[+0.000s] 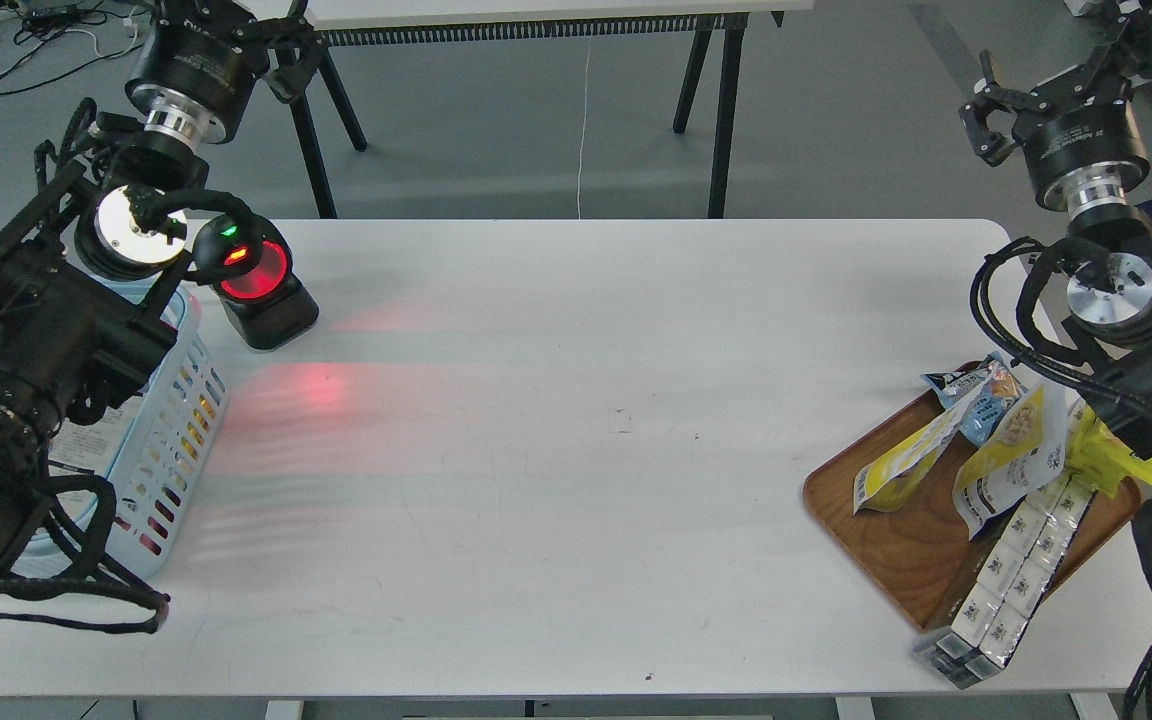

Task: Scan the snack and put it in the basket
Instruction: 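Move the right gripper over the wooden tray of snack packets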

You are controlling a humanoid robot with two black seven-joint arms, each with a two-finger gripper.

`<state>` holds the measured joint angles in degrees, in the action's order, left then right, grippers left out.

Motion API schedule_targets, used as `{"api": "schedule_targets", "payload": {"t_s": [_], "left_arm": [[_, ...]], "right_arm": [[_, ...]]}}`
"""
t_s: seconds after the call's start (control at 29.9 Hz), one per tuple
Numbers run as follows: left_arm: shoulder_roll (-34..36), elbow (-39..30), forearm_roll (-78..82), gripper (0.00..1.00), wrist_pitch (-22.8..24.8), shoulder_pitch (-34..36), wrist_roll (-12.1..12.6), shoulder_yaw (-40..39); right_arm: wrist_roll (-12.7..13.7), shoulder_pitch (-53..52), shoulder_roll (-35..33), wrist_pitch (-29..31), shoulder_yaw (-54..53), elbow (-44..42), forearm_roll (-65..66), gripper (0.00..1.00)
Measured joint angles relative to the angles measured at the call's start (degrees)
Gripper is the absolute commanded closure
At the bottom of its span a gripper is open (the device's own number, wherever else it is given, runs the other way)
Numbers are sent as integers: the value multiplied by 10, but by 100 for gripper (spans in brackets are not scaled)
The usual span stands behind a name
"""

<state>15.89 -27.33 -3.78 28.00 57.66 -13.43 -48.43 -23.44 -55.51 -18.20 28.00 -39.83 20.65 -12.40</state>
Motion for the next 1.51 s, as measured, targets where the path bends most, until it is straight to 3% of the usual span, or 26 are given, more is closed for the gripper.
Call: {"api": "schedule_targets", "payload": {"t_s": [0.4,0.64,0.97,1.51], "left_arm": [[-1,6,1,0,0,0,1,0],[1,6,1,0,0,0,3,4],[-2,6,2,0,0,-1,4,6],[-2,5,1,0,0,0,1,3]], "right_arm": [[0,-21,-22,0,14,39,26,1],[-1,-70,-100,-5,58,144,161,2],[-1,-103,-203,-41,72,353,450,2],[-32,-395,-236,-45,442,565,742,3]]}}
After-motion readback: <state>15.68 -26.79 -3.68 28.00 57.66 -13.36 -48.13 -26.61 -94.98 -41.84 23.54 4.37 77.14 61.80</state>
